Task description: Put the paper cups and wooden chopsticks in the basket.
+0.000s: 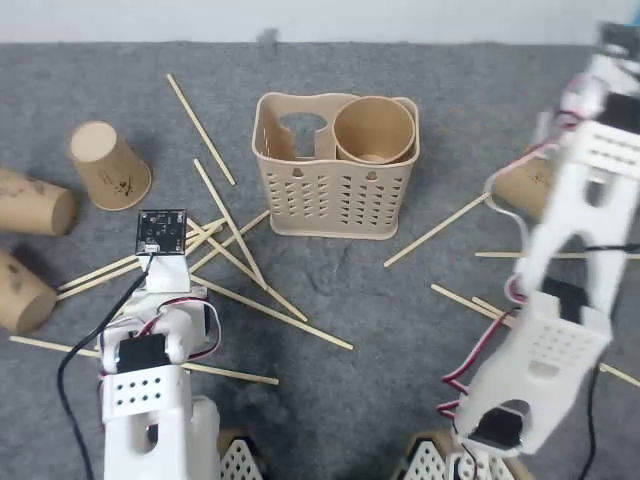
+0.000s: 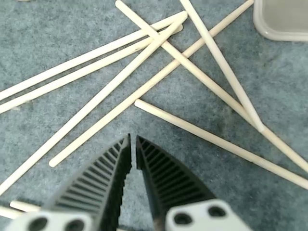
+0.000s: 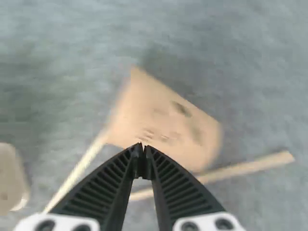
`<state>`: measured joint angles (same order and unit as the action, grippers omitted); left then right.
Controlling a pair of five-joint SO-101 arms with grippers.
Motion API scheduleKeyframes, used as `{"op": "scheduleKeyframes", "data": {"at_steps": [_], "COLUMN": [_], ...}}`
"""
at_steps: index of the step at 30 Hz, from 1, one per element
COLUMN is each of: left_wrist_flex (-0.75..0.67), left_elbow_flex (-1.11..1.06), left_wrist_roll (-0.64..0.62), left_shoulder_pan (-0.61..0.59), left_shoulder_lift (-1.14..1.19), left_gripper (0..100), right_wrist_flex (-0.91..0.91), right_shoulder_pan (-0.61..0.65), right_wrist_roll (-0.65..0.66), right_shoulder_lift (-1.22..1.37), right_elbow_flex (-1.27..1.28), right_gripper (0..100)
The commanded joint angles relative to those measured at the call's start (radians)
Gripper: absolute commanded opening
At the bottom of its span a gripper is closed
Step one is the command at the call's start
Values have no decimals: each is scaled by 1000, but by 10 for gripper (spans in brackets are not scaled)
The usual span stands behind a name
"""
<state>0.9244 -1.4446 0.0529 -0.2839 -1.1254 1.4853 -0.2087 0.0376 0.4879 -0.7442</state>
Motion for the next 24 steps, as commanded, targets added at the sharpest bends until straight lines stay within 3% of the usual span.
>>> {"op": "scheduleKeyframes", "data": {"at_steps": [1, 9, 14, 24], "left_wrist_flex": [-23, -23, -25, -25], "left_elbow_flex": [4, 4, 4, 4], "left_wrist_roll": [8, 8, 8, 8], "left_shoulder_pan": [-2, -2, 3, 0], "left_shoulder_lift": [-20, -20, -20, -20], "left_gripper": [12, 12, 12, 12], "right_wrist_flex": [-116, -231, -206, -31], "right_shoulder_pan": [94, 119, 30, -183], "right_wrist_roll": [5, 12, 17, 210], "right_shoulder_lift": [-7, 134, 189, 108], "right_elbow_flex": [-57, -57, -57, -57], "right_gripper": [9, 9, 9, 8]}}
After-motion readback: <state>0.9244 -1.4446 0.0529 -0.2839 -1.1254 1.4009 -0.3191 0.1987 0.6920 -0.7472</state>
